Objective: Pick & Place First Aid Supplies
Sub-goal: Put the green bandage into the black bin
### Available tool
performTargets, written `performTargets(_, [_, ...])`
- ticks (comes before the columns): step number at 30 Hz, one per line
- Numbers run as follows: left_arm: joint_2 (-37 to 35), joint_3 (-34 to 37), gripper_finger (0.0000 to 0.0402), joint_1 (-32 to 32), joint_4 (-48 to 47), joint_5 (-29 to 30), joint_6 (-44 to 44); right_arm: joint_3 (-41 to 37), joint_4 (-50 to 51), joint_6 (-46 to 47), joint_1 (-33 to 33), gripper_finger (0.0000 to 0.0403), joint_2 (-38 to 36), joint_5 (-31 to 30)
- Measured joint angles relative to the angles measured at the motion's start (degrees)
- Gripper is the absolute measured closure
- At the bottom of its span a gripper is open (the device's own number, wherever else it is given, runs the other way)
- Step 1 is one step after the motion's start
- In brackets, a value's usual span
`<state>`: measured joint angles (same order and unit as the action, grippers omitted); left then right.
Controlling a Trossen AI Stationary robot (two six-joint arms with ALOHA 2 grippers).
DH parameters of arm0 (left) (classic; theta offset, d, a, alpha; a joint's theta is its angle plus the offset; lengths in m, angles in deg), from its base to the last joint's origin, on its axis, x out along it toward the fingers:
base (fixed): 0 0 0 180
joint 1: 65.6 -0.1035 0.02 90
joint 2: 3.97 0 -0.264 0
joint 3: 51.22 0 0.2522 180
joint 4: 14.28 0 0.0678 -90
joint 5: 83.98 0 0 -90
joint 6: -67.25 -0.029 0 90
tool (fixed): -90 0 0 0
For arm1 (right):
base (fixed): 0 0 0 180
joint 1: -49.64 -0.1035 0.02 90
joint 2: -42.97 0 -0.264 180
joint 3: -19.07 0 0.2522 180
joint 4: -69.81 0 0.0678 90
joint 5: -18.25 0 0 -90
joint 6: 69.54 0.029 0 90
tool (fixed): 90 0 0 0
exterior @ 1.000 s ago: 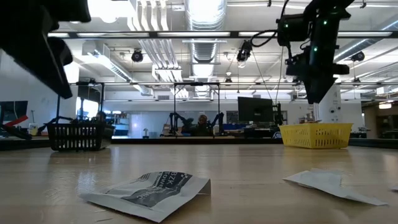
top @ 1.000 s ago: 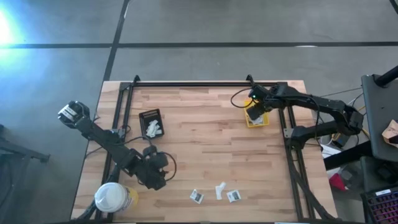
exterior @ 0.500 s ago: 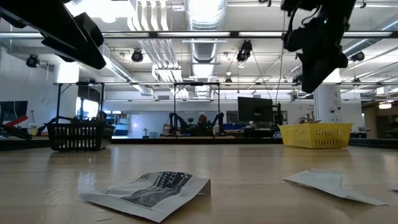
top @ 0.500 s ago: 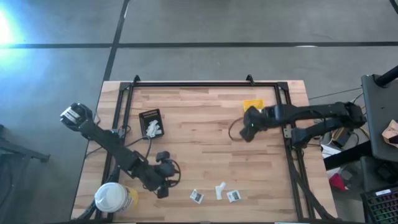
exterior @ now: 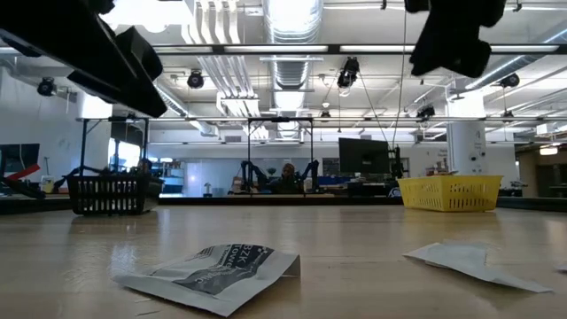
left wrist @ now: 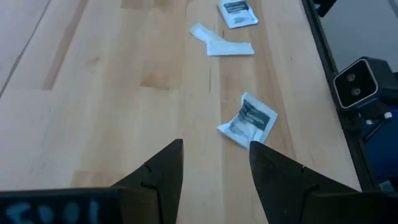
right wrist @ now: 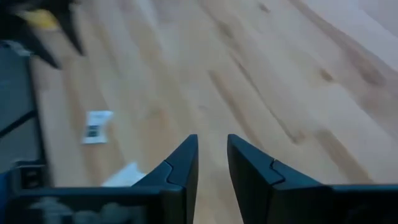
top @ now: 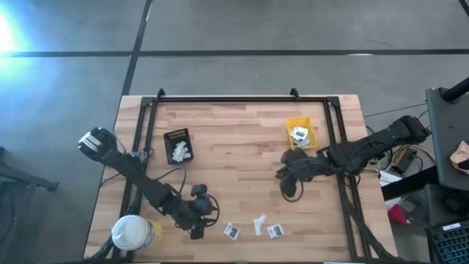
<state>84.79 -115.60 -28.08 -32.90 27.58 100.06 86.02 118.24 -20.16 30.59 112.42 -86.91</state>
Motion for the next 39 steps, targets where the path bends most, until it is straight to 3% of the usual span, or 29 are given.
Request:
performTargets(11, [5.58, -7.07, 0.0225, -2.81, 5.19, 2.96, -15.31, -0.07, -12.38, -9.06, -8.10, 0.0335, 0.02, -5.90])
performTargets(23, [17.48, -14.57, 0.0225, -8.03, 17.31, 1.59, -27.64, -0.93, -12.99, -9.54, -8.97, 0.0335, 0.02, -8.67])
performTargets(28, [21.56, -17.48, 0.0230, -8.64, 18.00, 1.12, -29.11, -2.06, -12.96, -9.54, -8.96, 0.0343, 0.02, -9.43])
performTargets(33, [23.44, -18.97, 0.0267, -8.70, 18.51, -0.54, -30.50, -3.51, -13.16, -9.26, -8.97, 0.0346, 0.02, -10.38])
performTargets(39, [24.58, -18.74, 0.0352, -9.34, 24.27, -5.11, -33.55, -4.37, -13.10, -7.36, -8.81, 0.0344, 0.02, -10.67])
